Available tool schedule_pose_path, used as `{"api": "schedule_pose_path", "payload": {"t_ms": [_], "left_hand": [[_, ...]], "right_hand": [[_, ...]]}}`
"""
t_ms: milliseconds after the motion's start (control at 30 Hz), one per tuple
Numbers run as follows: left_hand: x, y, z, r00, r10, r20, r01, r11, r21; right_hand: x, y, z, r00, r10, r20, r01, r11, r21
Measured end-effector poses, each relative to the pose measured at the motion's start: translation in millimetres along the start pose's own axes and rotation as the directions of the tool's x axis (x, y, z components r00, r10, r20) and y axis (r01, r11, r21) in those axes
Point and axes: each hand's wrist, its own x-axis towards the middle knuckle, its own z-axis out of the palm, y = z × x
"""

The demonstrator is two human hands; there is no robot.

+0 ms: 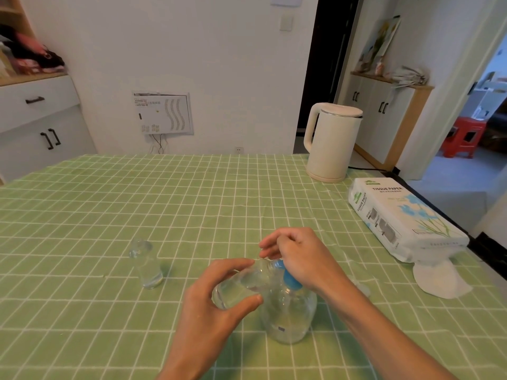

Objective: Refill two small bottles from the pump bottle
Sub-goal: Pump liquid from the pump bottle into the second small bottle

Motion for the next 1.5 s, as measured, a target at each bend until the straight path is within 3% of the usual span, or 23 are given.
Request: {"api": "schedule_pose_path", "payload": {"t_ms": [200, 433, 1000, 1167, 1500], "left_hand": [[1.3, 3.5, -1.4, 1.0, 0.009, -0.007, -0.009, 1.0, -0.022], [1.2, 1.6, 0.0, 1.0, 0.002, -0.003, -0.002, 1.0, -0.027], [0.9, 6.3, -2.6, 1.0, -0.007, -0.004, 0.007, 1.0, -0.012], [0.2, 4.3, -1.1, 1.0, -0.02, 0.002, 0.02, 1.0, -0.012], [-1.3, 3.2, 1.5, 1.0, -0.029, -0.007, 0.029, 0.999, -0.025]], "right_hand": [[-0.3, -7.5, -6.8, 0.997, -0.068, -0.045, 0.065, 0.996, -0.055], [-1.3, -3.4, -1.5, 0.998, -0.042, -0.041, 0.042, 0.999, 0.005], [0.2, -9.8, -7.0, 1.0, -0.026, 0.0, 0.026, 0.997, -0.073], [-0.6, -4.6, -2.7, 1.0, 0.009, 0.002, -0.009, 1.0, 0.018], [-0.7, 1.1, 2.0, 1.0, 0.016, 0.002, -0.016, 1.0, -0.015]]}}
